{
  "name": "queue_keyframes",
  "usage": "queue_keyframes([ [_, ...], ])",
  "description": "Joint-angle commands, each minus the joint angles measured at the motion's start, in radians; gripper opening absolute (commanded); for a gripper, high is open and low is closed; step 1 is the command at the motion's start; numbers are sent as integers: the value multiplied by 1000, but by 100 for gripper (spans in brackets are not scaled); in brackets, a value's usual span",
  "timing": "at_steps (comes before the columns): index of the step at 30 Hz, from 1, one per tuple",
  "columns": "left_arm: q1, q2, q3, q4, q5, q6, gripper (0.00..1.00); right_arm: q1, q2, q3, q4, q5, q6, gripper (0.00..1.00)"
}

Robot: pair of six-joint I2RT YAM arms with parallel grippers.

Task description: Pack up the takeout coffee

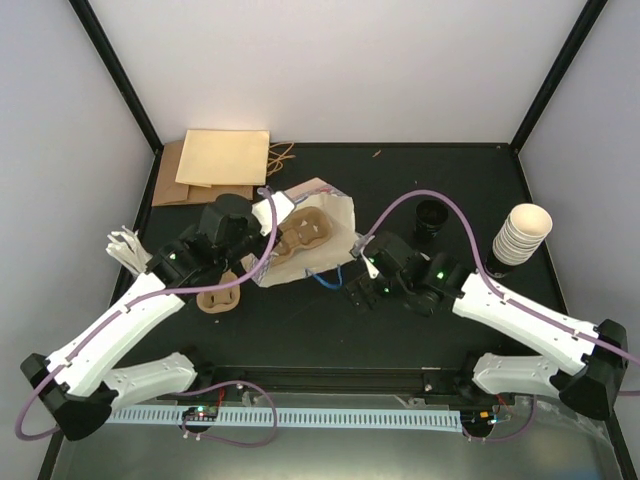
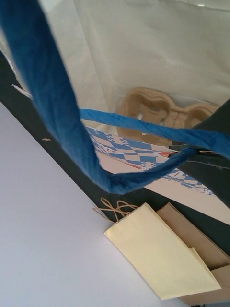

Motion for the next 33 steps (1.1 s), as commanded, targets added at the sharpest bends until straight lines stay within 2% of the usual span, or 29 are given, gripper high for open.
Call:
queue_keyframes([
  [1,-13,-52,-11,42,55,-30,2,15,-66,-69,30,-54,27,99],
  [11,-31,-91,8,24,159,-60,2,21,-183,-168,1,13,46,99],
  [22,-38,-81,18,6,161,-85,2,21,-305,-107,-24,58,25,100],
  [33,-7,65,244,-169,153,-239,2,17,-245,14,-32,199,38,100],
])
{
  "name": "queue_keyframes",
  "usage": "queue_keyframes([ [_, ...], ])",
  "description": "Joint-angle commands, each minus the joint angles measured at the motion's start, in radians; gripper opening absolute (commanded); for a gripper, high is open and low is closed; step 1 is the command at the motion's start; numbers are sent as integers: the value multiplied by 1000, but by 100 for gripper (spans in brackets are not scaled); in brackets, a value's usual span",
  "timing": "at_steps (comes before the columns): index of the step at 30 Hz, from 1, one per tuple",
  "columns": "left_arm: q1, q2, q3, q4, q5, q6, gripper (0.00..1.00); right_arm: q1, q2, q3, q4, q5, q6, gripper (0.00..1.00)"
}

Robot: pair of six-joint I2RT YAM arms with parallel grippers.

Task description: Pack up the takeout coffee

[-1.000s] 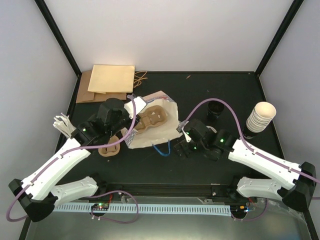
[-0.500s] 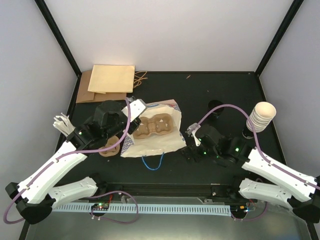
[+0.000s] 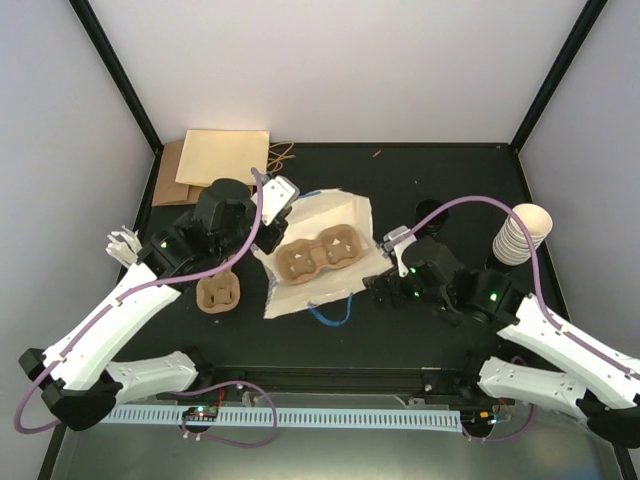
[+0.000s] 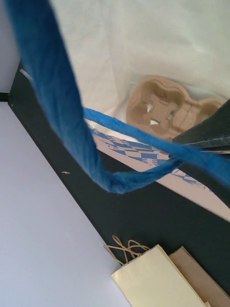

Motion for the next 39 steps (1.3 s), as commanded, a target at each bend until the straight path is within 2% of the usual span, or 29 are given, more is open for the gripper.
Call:
queue_keyframes([
  [1,20,28,87,-61,18,-64,1,-1,34,85,-14,86,1,100],
  [5,22,9,61,-30,39,-58,2,-3,57,221,-44,104,-58,96],
  [8,23,18,60,-34,43,-52,2,-3,81,312,-57,50,-126,92],
  [11,22,23,64,-39,61,-37,1,-1,114,376,-51,-18,-218,83],
  [13,22,20,64,-38,78,-26,2,0,141,412,-42,-82,-278,70],
  [16,22,13,62,-38,75,-11,1,14,191,456,-23,-166,-353,44],
  [17,21,12,63,-40,69,-8,2,31,208,470,-19,-184,-372,32],
  [20,23,13,59,-48,61,-2,1,75,298,516,-32,-153,-404,5],
  [21,21,12,57,-48,60,-1,2,89,331,536,-51,-131,-410,2],
  [25,23,2,44,-44,60,-2,1,119,432,587,-91,-64,-416,1],
  [29,23,-7,38,-43,59,-1,2,122,486,590,-111,-60,-407,1],
  [35,23,-19,43,-39,53,6,2,138,505,510,-113,-87,-379,1],
  [39,21,-24,35,-29,51,24,2,173,511,433,-89,-41,-353,1],
])
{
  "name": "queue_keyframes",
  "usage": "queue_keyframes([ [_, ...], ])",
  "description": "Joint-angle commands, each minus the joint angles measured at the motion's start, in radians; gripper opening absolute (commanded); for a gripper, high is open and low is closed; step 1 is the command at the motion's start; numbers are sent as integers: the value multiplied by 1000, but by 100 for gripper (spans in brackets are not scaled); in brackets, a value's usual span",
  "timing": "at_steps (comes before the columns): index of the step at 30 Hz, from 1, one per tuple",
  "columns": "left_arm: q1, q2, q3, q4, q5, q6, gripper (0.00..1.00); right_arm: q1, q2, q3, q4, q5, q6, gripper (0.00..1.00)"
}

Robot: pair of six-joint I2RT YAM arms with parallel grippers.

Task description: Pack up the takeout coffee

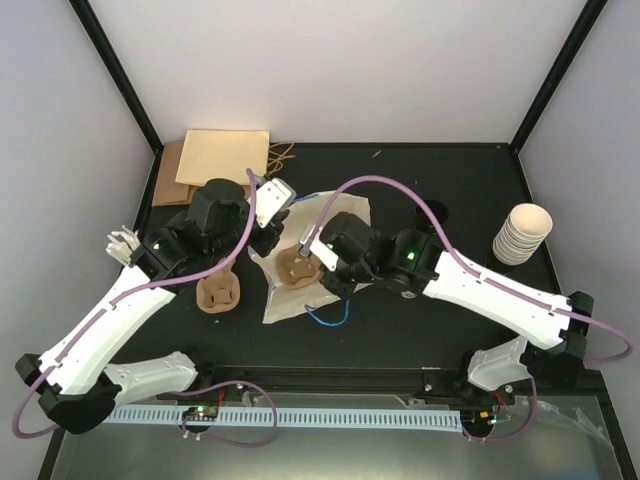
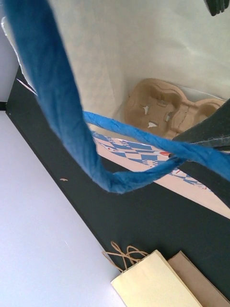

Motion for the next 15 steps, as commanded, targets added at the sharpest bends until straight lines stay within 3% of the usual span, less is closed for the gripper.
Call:
queue_keyframes([
  [1,5,-23,-3,30,-2,33,2,45,4,-80,17,59,36,1],
  [9,5,-38,-16,41,21,53,1,143,48,-164,44,145,16,1],
  [15,4,-62,-28,32,164,87,2,154,88,-160,46,220,24,1],
])
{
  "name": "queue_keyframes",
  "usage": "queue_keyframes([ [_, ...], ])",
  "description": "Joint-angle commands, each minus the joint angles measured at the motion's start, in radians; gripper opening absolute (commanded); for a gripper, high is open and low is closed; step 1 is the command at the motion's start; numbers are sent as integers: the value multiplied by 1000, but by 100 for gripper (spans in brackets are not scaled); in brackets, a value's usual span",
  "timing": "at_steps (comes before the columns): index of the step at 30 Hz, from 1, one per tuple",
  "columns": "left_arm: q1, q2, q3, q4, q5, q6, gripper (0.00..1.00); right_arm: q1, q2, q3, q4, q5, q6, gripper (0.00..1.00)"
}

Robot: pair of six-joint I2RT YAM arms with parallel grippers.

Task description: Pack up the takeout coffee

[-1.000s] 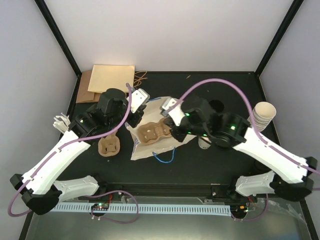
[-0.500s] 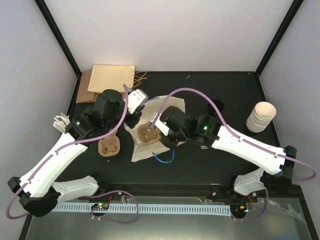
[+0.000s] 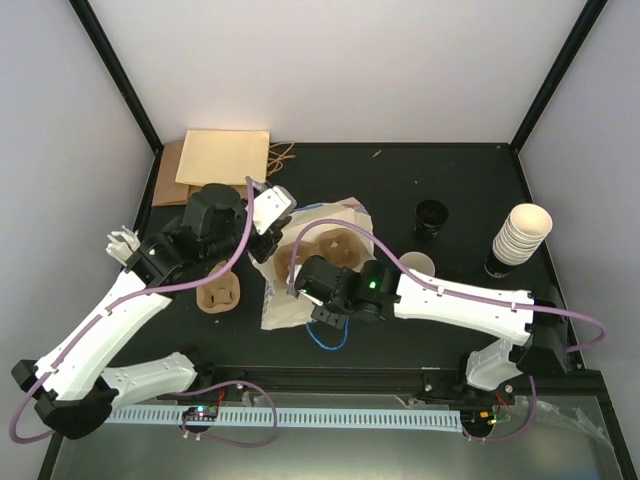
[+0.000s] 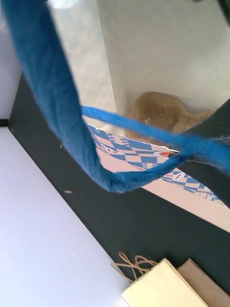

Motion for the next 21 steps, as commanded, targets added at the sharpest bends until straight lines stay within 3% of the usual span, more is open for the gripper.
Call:
queue_keyframes([
  [1,3,-38,-3,20,144,44,2,-7,13,9,35,90,22,1],
  [6,3,-54,-32,17,183,47,2,-86,14,56,53,-86,67,1],
  [12,2,-59,-46,14,187,46,2,-107,11,72,101,-132,82,1],
  [21,1,-46,3,-2,162,51,2,-73,111,58,45,147,-13,1],
])
